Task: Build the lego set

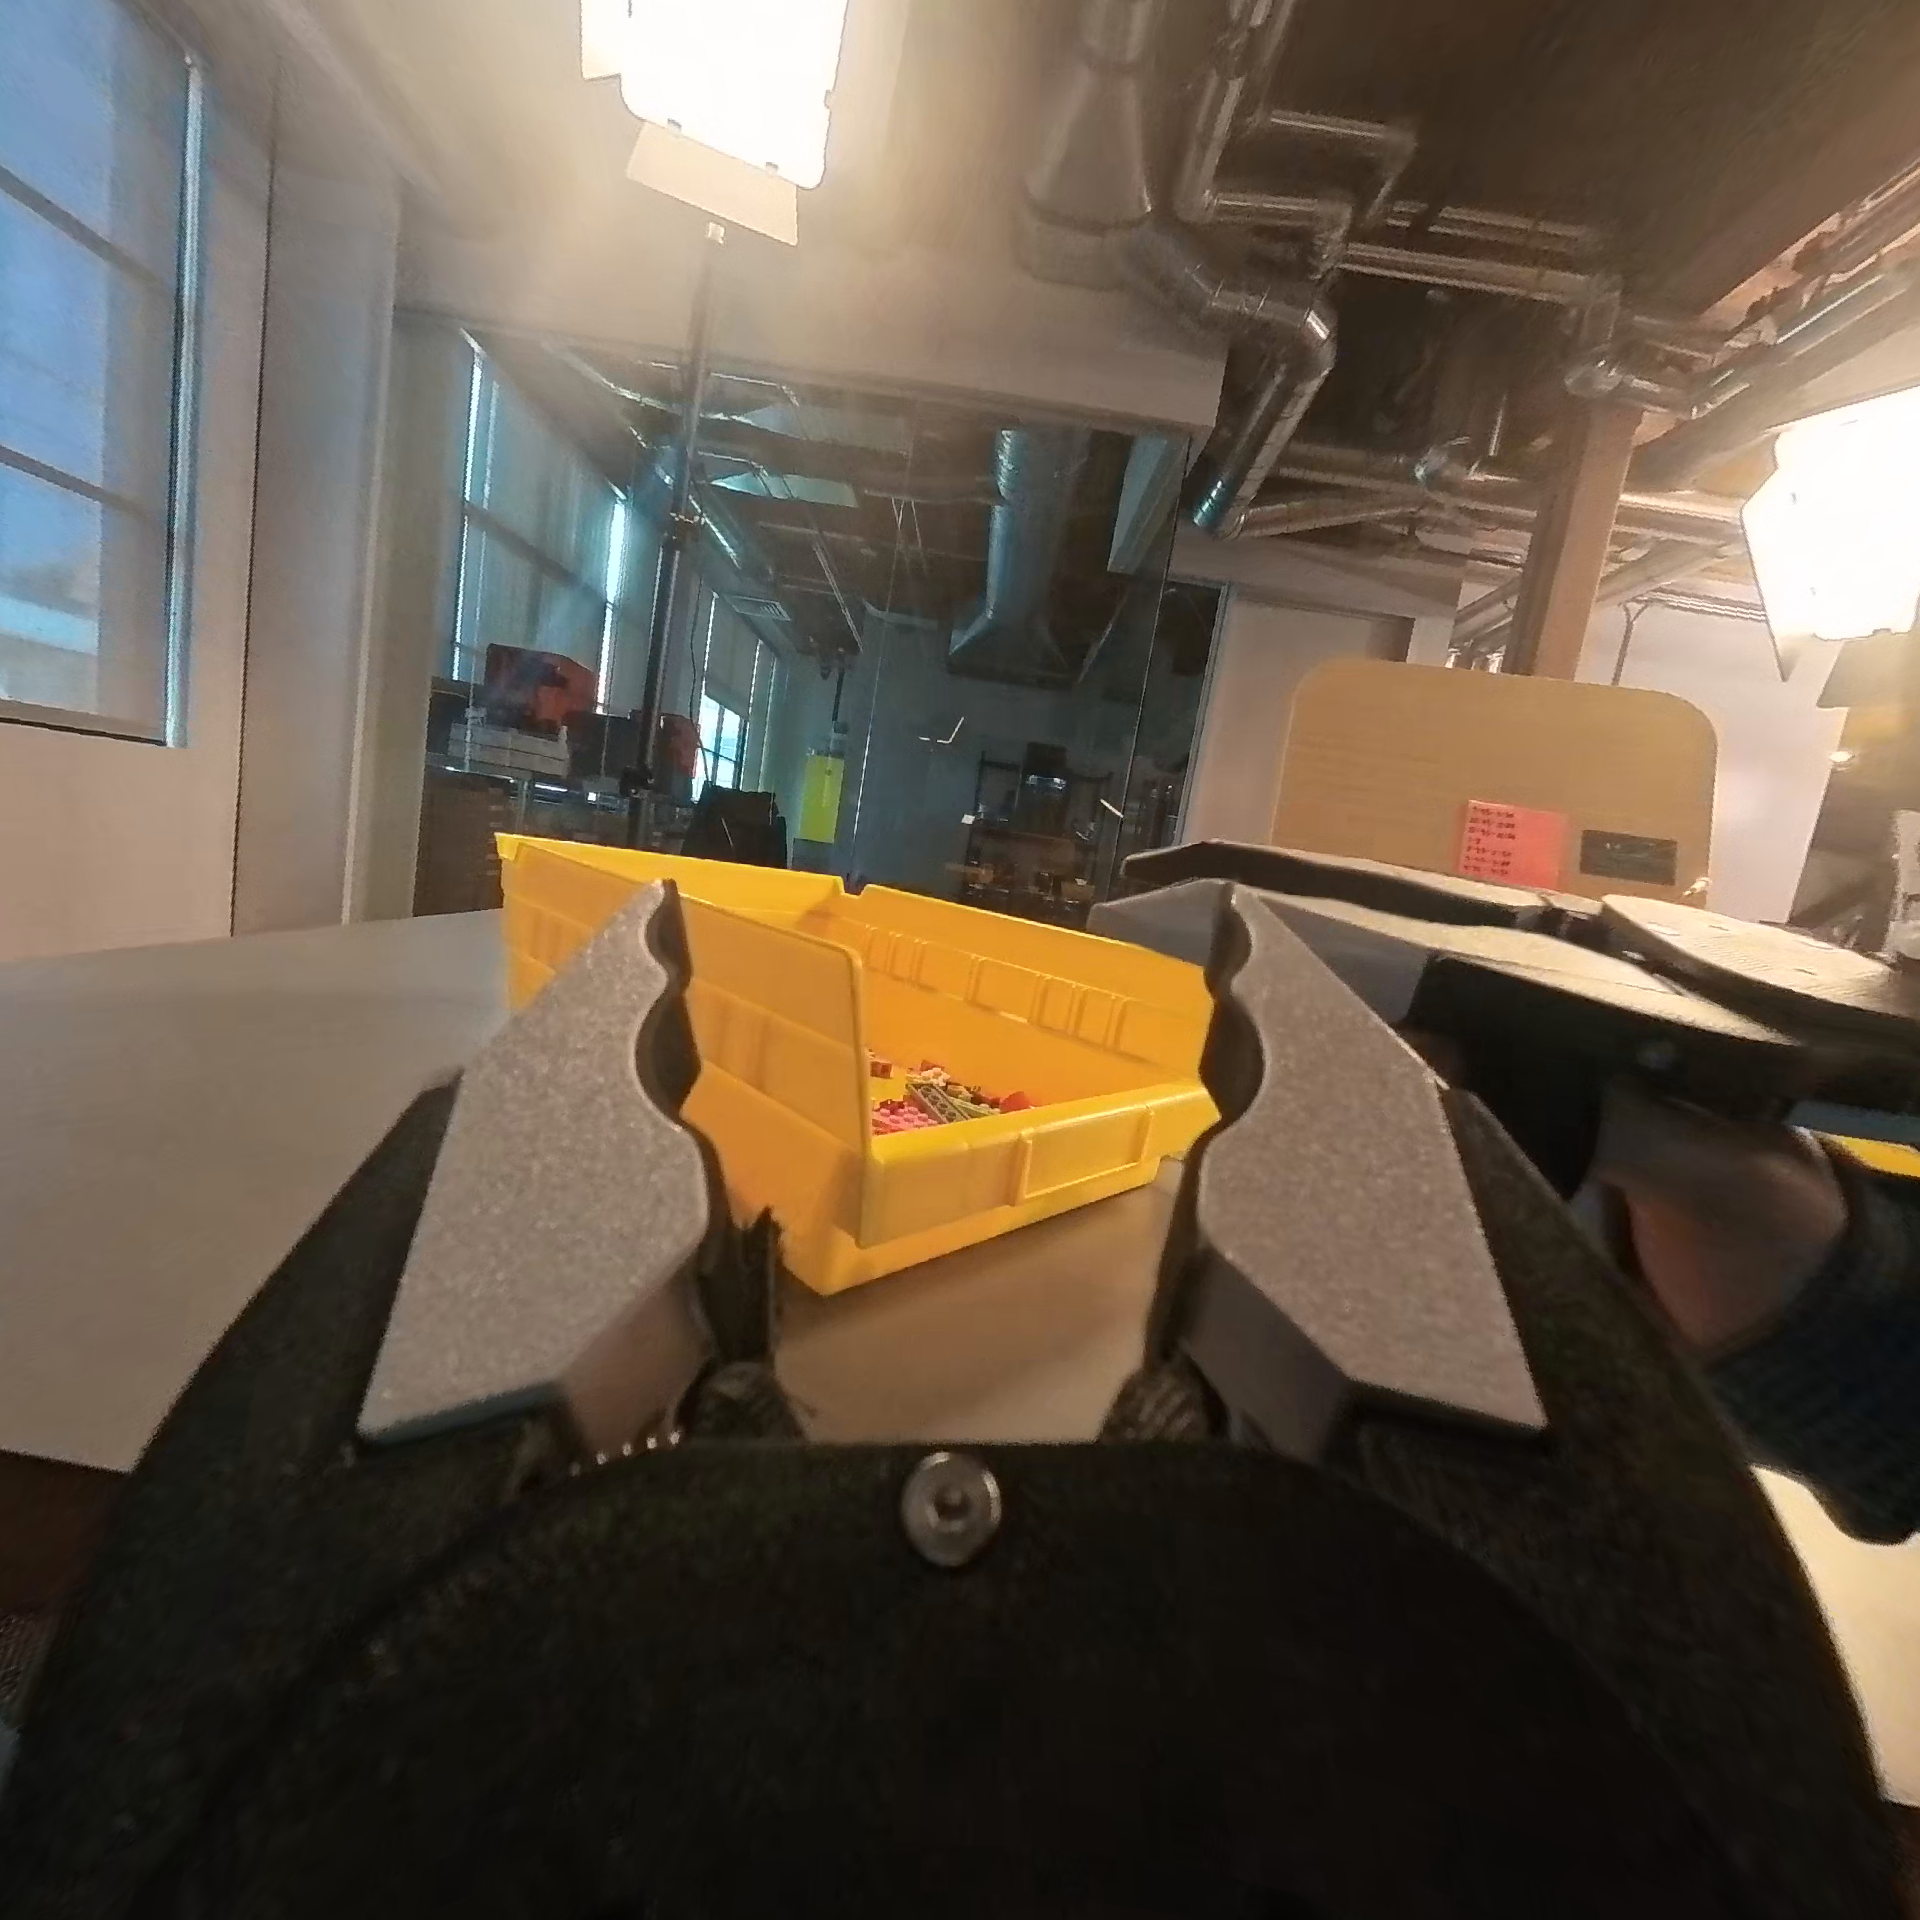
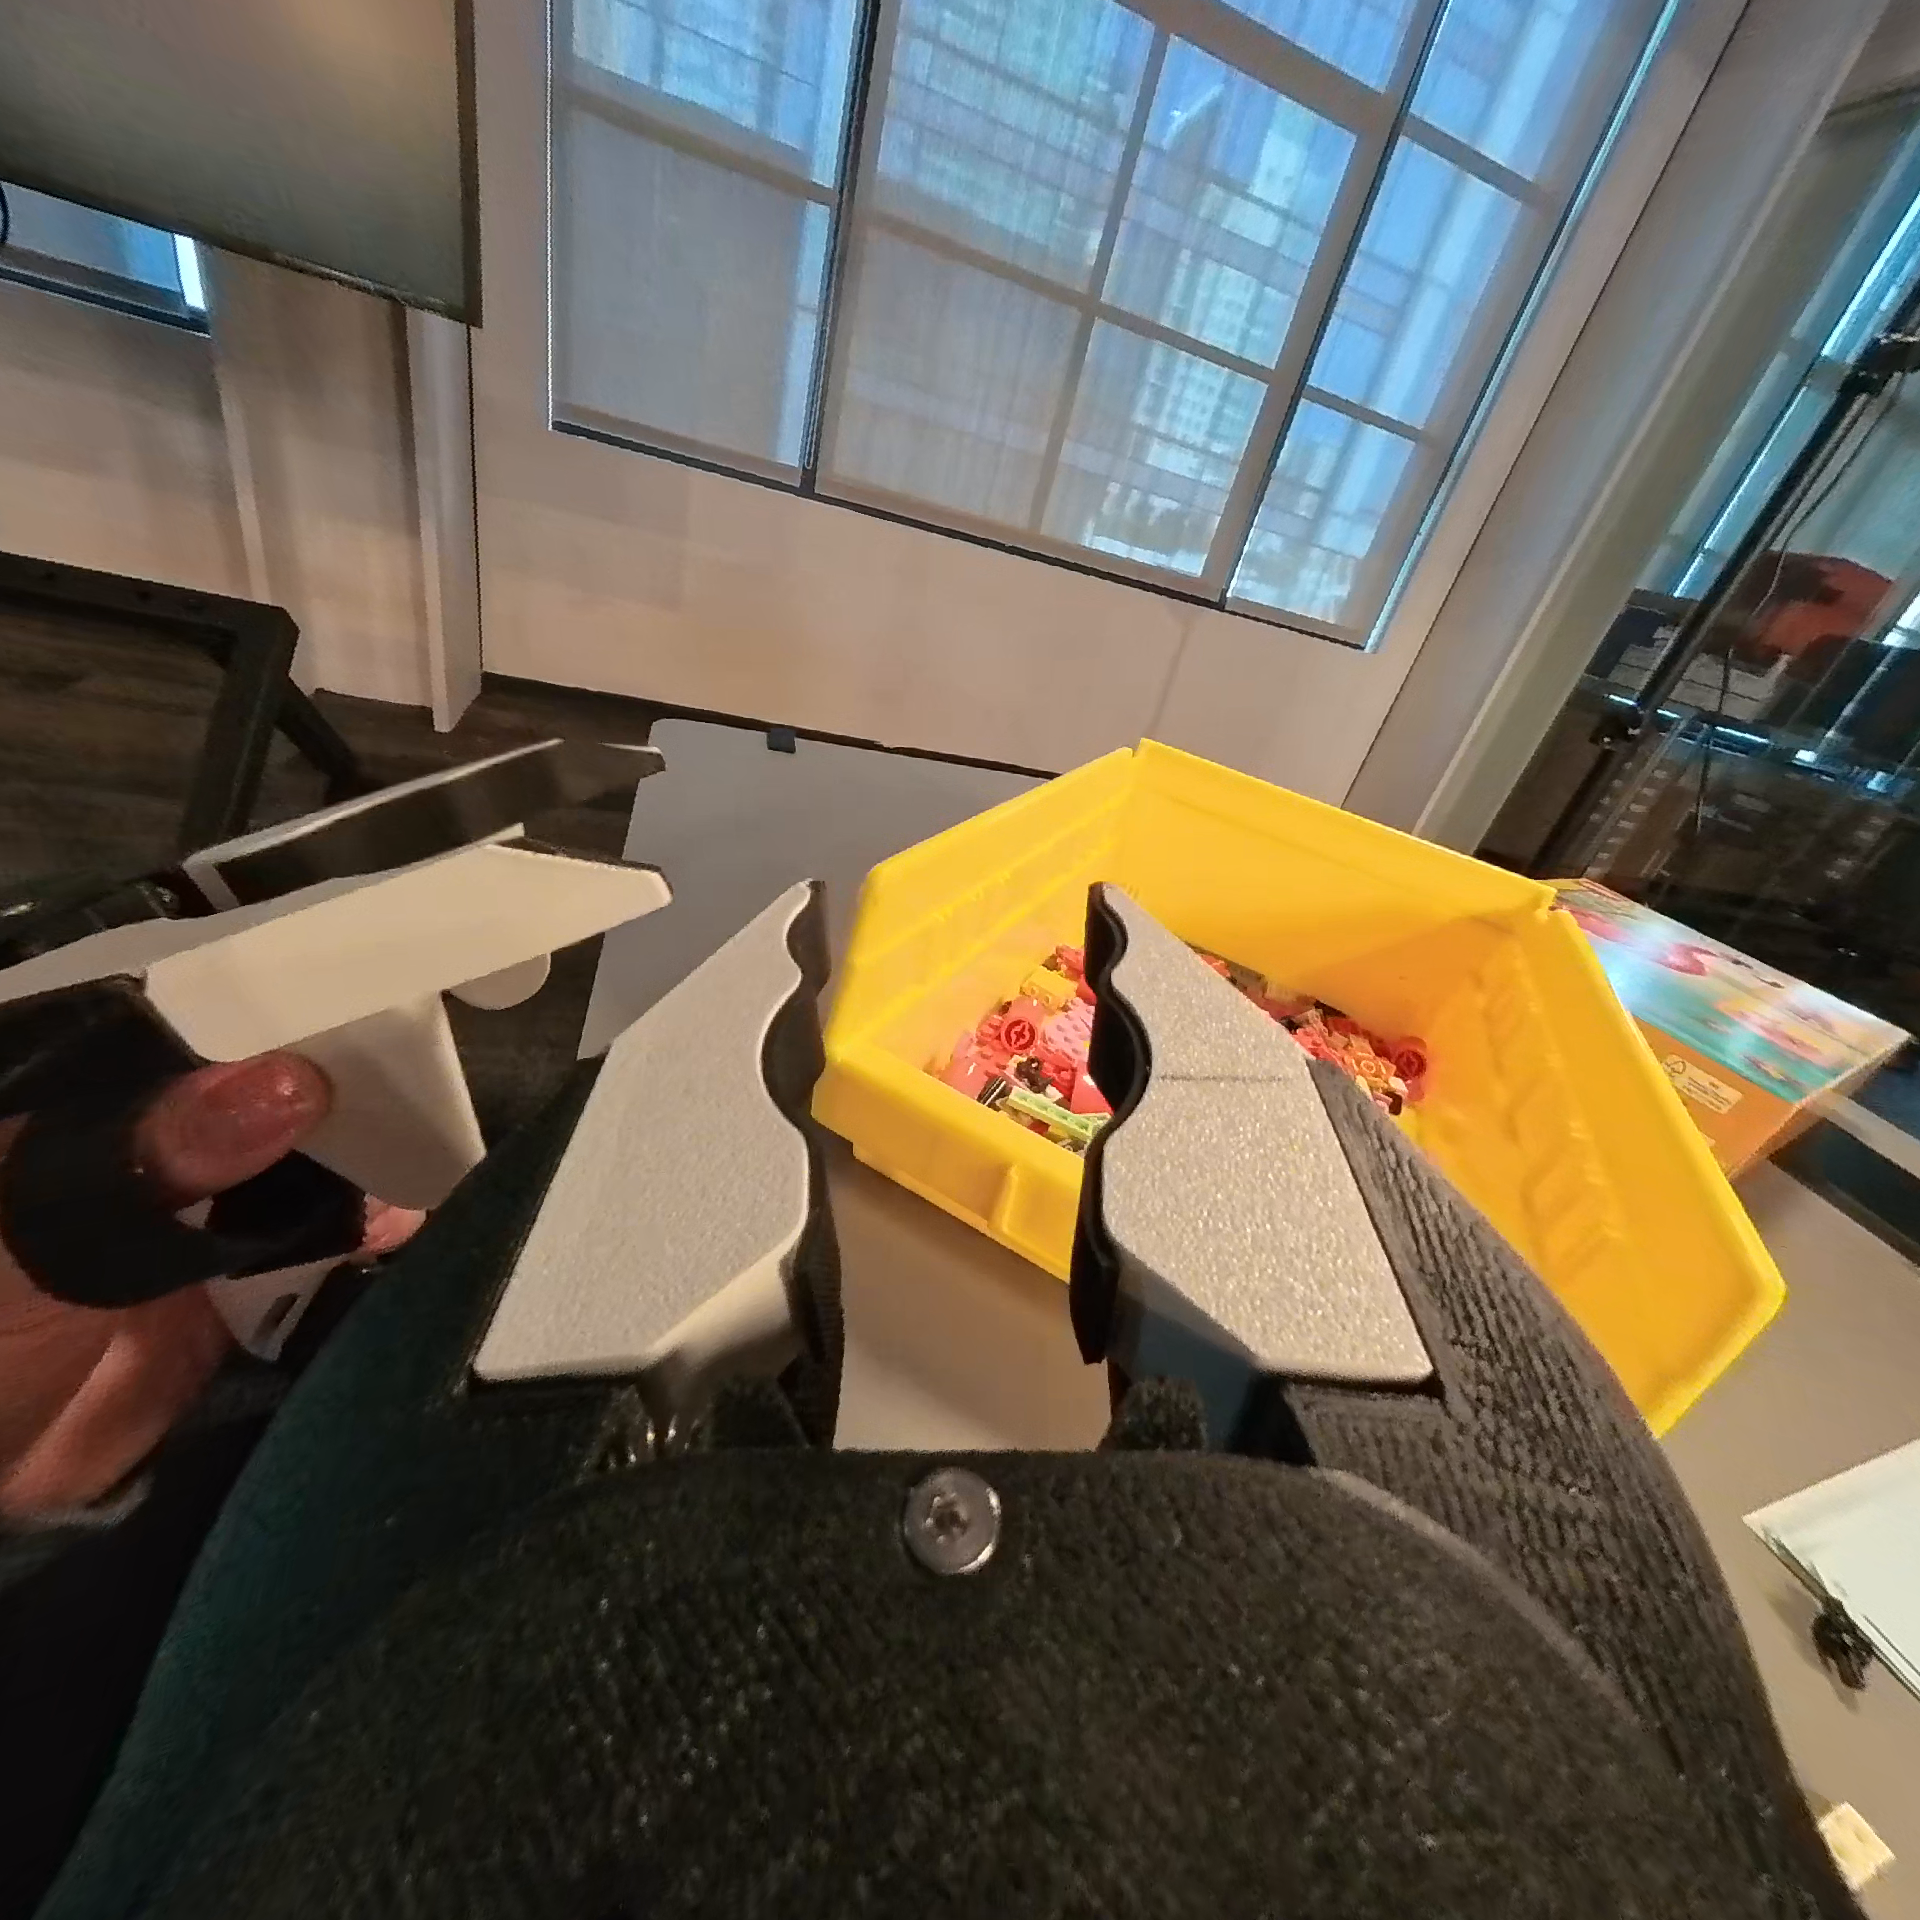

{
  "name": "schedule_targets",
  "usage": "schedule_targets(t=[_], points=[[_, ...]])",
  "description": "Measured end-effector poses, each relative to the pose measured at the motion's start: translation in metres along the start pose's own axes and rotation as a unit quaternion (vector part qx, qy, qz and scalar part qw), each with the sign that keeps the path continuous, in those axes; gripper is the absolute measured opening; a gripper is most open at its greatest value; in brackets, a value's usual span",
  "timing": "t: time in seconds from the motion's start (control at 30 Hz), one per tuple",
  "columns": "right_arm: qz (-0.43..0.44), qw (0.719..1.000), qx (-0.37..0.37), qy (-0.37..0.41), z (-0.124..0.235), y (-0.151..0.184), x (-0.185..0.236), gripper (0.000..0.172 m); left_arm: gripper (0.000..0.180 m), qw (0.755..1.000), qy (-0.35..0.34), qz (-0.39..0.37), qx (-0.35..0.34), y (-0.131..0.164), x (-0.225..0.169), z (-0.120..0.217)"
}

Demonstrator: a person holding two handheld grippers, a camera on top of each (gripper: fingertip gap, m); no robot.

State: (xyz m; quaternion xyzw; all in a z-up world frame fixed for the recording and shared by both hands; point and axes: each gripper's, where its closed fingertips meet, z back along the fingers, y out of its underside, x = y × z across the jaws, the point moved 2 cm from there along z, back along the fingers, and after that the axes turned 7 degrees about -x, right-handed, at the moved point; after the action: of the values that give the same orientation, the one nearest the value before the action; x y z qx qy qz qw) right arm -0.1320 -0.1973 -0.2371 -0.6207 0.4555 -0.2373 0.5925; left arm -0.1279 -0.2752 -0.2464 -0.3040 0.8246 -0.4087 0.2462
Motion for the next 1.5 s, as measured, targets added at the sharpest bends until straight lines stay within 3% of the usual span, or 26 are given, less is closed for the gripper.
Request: schedule_targets(t=[0.3, 0.5, 0.97, 1.3, 1.5], points=[[-0.008, 1.0, -0.002, 0.01, 0.007, 0.002, -0.006, 0.047, 0.098, 1.0, 0.0, 0.006, 0.008, 0.006, 0.0, 0.0], [0.006, 0.999, -0.016, 0.027, 0.03, -0.007, -0.019, 0.046, 0.098, 1.0, 0.007, 0.022, 0.011, 0.008, -0.005, -0.001], [0.045, 0.985, -0.064, 0.154, 0.127, -0.021, -0.076, 0.045, 0.094, 0.997, 0.06, 0.055, 0.009, 0.01, -0.052, -0.02], [0.133, 0.943, -0.072, 0.296, 0.209, -0.035, -0.132, 0.033, 0.077, 0.988, 0.111, 0.094, 0.044, 0.03, -0.078, -0.056], [0.144, 0.922, -0.069, 0.354, 0.244, -0.025, -0.172, 0.029, 0.072, 0.988, 0.134, 0.04, 0.06, 0.047, -0.095, -0.071]])
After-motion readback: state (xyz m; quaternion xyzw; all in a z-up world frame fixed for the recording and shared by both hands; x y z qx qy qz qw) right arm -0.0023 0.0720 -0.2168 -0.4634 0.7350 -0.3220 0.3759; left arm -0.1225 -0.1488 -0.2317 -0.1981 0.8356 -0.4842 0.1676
